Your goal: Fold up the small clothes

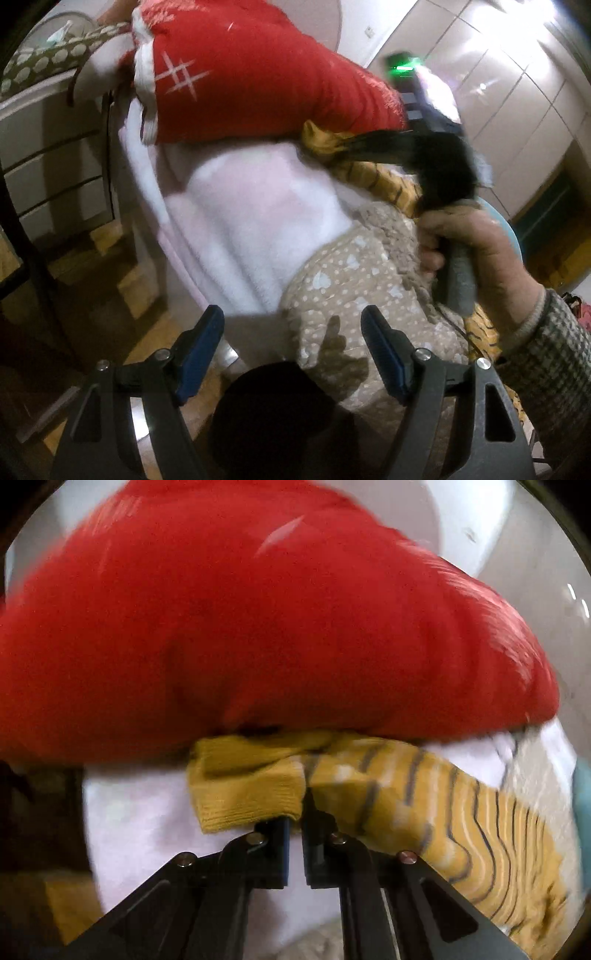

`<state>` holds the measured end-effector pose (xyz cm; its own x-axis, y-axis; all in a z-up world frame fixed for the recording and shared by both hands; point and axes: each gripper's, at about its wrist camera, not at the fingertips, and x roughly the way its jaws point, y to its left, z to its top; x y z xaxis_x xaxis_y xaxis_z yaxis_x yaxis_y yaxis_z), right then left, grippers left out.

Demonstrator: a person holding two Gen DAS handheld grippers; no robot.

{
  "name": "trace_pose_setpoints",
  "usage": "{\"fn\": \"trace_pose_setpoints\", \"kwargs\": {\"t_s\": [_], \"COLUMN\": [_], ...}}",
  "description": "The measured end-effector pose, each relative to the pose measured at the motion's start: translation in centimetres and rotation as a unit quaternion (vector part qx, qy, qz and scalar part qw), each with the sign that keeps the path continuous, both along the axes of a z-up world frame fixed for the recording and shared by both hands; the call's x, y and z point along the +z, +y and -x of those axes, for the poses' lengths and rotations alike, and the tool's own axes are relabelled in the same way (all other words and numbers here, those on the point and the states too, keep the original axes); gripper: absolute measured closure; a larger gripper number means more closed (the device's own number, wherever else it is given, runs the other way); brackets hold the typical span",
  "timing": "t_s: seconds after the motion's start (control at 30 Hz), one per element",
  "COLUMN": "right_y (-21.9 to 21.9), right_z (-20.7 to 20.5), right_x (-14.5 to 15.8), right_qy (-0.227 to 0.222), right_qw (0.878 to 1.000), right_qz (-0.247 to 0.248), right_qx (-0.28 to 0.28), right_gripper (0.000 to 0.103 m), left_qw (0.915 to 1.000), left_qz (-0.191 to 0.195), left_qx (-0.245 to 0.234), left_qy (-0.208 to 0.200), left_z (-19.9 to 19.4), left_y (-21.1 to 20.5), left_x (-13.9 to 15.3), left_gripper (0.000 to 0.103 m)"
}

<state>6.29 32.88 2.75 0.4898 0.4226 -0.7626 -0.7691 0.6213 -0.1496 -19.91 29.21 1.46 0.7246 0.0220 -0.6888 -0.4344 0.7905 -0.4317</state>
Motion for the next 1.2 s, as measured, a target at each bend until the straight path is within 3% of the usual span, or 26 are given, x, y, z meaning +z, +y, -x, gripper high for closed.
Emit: {"fn": "trace_pose_setpoints", "kwargs": {"t_s": [0.2,0.3,0.37,0.4,0.5,0.57,0.63,0.67,0.73,0.8,0.9,1.0,1.13,1.2], "right_y": [-12.9,-23.6,-32.4,-35.2,-47.3,-52.9,-57.7,-59.7,-62.2,-63.9,-65.4,-65.3,-62.7,-61.8], "right_z": [-3.1,-6.7,-8.9,-9.4,-11.9,-13.1,-14.8,-15.4,-14.8,-13.5,-11.0,-8.8,-8.8,-9.3], "right_x": [8.7,11.2,11.9,11.7,9.5,7.2,3.7,1.8,0.7,1.5,3.6,4.5,3.7,2.1], "right_qy": [-0.001,0.010,0.013,0.014,0.034,0.036,0.077,0.107,0.123,0.113,0.087,0.084,0.112,0.145], "right_qw": [0.988,0.972,0.952,0.945,0.903,0.879,0.864,0.855,0.840,0.837,0.839,0.846,0.872,0.873], "right_qz": [-0.109,-0.143,-0.154,-0.156,-0.154,-0.120,-0.074,-0.064,-0.086,-0.125,-0.145,-0.176,-0.183,-0.185], "right_qx": [-0.106,-0.186,-0.263,-0.288,-0.400,-0.459,-0.493,-0.504,-0.521,-0.521,-0.518,-0.496,-0.439,-0.427], "right_gripper": [0.098,0.098,0.098,0.098,0.098,0.098,0.097,0.091,0.081,0.079,0.075,0.075,0.075,0.072], "left_qw": [0.9992,0.9973,0.9958,0.9945,0.9906,0.9877,0.9847,0.9835,0.9798,0.9747,0.9675,0.9623,0.9569,0.9539], "left_qz": [-0.024,-0.041,-0.052,-0.057,-0.074,-0.084,-0.090,-0.091,-0.097,-0.115,-0.135,-0.138,-0.129,-0.132], "left_qx": [-0.027,-0.055,-0.072,-0.085,-0.113,-0.130,-0.148,-0.156,-0.174,-0.191,-0.213,-0.233,-0.257,-0.265], "left_qy": [-0.018,-0.023,-0.024,-0.024,-0.023,-0.020,-0.018,-0.016,-0.013,-0.006,0.011,0.027,0.042,0.048], "left_z": [-0.8,-1.7,-2.5,-3.1,-4.6,-5.6,-6.6,-7.0,-7.9,-8.6,-9.9,-11.5,-13.7,-14.5], "left_y": [-2.2,-4.2,-5.5,-6.4,-8.8,-10.5,-12.2,-12.9,-14.5,-16.0,-17.8,-19.3,-21.3,-22.2], "left_x": [2.3,3.3,3.9,4.2,4.9,5.3,5.5,5.5,5.8,6.0,5.7,4.7,3.1,2.5], "left_gripper": [0.027,0.027,0.027,0.027,0.027,0.027,0.027,0.027,0.027,0.027,0.027,0.027,0.027,0.027]}}
